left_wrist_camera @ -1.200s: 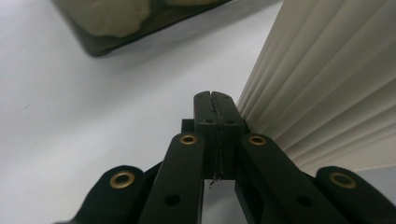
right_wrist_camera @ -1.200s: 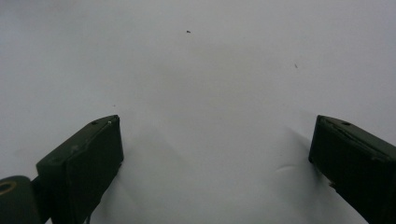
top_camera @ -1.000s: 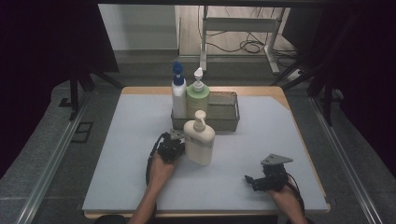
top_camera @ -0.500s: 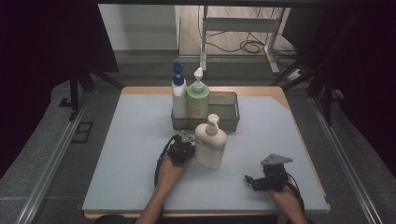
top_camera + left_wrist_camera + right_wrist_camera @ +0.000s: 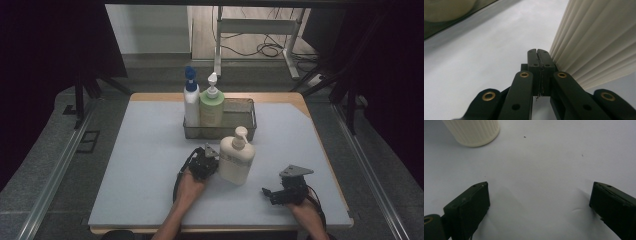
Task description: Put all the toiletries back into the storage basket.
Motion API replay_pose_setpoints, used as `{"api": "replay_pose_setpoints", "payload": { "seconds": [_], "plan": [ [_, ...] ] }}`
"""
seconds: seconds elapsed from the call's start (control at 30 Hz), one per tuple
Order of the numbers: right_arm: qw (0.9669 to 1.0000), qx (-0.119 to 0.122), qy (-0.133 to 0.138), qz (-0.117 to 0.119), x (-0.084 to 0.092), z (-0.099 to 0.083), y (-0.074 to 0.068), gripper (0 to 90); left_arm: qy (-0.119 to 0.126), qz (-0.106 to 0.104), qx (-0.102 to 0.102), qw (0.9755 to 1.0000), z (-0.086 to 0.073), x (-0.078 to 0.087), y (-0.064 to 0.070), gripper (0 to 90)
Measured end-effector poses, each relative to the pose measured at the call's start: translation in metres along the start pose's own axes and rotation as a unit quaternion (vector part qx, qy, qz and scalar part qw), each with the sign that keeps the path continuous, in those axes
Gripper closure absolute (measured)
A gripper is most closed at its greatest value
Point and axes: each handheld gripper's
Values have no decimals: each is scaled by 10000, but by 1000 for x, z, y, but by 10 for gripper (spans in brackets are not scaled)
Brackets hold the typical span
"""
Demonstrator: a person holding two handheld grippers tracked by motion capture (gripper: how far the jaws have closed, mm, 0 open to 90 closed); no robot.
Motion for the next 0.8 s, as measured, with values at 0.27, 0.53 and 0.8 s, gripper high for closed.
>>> {"api": "replay_pose_setpoints", "payload": {
  "seconds": [0.27,0.53,0.8],
  "plan": [
    [10000,0,-1,1,0,0,0,28,-11,-57,-72,10000,2,-2,3,876],
    [10000,-2,2,-2,0,0,0,28,46,-35,-86,9999,1,1,2,851],
    [10000,6,5,-1,0,0,0,28,51,80,-114,9999,-3,14,2,777]
  ]
}}
Point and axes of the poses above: each handheld gripper's, and its own axes: x roughly backward along the jaws, z roughly out of its top, y roughly to its right, and after that the axes turned 5 degrees about -x, right-handed
